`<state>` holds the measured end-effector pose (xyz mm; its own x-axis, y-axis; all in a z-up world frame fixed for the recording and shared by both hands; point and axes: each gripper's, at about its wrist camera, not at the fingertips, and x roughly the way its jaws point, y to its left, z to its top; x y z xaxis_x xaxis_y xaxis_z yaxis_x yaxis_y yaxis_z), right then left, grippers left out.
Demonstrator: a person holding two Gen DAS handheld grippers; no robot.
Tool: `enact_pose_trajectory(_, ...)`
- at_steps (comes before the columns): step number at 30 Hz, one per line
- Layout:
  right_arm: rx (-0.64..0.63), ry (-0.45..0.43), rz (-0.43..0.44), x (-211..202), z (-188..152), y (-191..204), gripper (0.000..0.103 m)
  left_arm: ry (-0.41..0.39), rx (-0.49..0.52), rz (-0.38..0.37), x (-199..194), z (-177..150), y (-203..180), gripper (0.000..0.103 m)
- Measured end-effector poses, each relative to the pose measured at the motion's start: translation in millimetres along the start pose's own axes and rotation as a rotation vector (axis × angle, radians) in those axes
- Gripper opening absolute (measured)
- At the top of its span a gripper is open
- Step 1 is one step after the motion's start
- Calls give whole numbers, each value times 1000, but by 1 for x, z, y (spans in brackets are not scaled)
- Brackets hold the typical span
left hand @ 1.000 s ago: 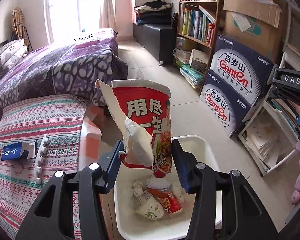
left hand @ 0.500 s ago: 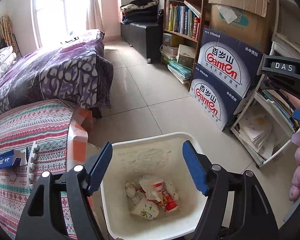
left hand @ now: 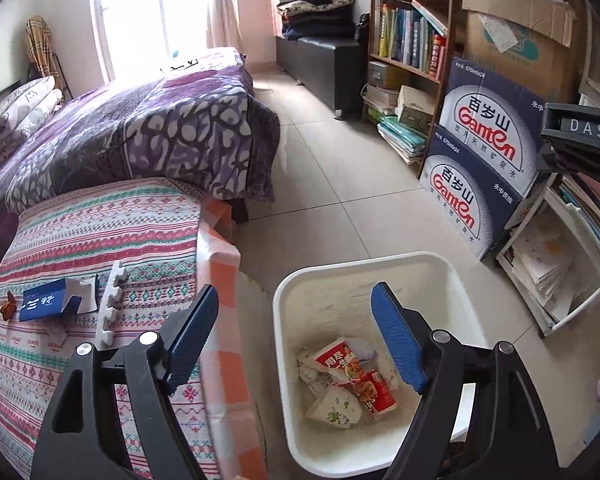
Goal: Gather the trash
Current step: 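Move both open tools back to the bedspread toward the foam strip and wrapper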
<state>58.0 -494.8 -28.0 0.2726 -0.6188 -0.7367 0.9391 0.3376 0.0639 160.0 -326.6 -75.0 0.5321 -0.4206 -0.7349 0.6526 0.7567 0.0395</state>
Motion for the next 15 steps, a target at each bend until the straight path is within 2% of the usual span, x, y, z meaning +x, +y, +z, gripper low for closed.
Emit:
enact_pose_trajectory(7, -130, -12, 40, -19, -24, 56, 96, 25, -70, 96, 0, -6, 60, 78)
enact_pose_trajectory(15, -229, 11, 91, -31, -50, 111, 96, 83, -180, 211, 5, -19, 143, 79)
